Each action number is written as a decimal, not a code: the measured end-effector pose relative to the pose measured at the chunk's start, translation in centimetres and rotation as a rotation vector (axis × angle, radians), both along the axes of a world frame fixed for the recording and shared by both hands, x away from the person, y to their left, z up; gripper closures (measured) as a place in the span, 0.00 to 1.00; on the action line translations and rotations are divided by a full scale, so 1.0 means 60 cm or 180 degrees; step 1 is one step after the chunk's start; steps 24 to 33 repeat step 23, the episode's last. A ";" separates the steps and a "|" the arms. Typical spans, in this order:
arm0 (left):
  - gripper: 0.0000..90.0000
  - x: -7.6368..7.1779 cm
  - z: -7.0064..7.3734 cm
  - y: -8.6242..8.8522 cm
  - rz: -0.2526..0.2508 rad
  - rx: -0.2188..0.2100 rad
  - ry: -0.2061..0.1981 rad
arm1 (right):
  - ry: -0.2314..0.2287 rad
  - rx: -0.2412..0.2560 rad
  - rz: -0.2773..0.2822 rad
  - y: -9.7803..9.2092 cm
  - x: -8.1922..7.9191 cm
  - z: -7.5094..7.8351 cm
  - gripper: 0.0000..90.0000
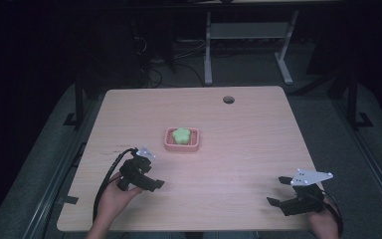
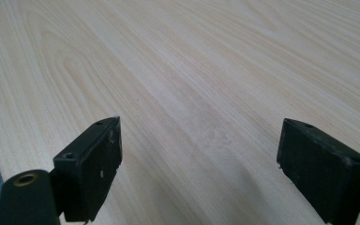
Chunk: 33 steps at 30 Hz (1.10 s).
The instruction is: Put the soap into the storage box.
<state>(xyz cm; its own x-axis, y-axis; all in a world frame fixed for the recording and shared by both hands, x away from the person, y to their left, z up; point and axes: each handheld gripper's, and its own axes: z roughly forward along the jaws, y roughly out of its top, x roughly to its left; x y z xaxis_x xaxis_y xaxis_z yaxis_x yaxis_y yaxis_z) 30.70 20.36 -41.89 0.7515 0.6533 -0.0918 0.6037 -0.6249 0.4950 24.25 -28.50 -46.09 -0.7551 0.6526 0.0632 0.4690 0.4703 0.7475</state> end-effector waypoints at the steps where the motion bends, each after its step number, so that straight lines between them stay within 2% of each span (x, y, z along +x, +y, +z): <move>1: 0.26 -0.003 -0.001 0.001 0.0015 -0.0006 0.0013 | 0.0001 -0.0002 0.0000 0.000 0.000 0.000 0.15; 16: 0.26 -0.044 -0.014 0.021 0.0052 -0.0073 -0.0042 | -0.0009 0.0010 -0.0005 0.001 -0.001 0.000 0.15; 20: 0.26 -0.059 -0.023 0.028 0.0130 -0.0109 -0.0091 | -0.0021 0.0014 0.0001 0.000 0.000 0.000 0.15; 23: 0.26 -0.067 -0.026 0.031 0.0124 -0.0063 -0.0100 | -0.0017 0.0014 0.0001 0.001 0.000 0.001 0.15; 33: 0.26 -0.067 -0.026 0.031 0.0124 -0.0063 -0.0100 | -0.0017 0.0014 0.0001 0.001 0.000 0.001 0.15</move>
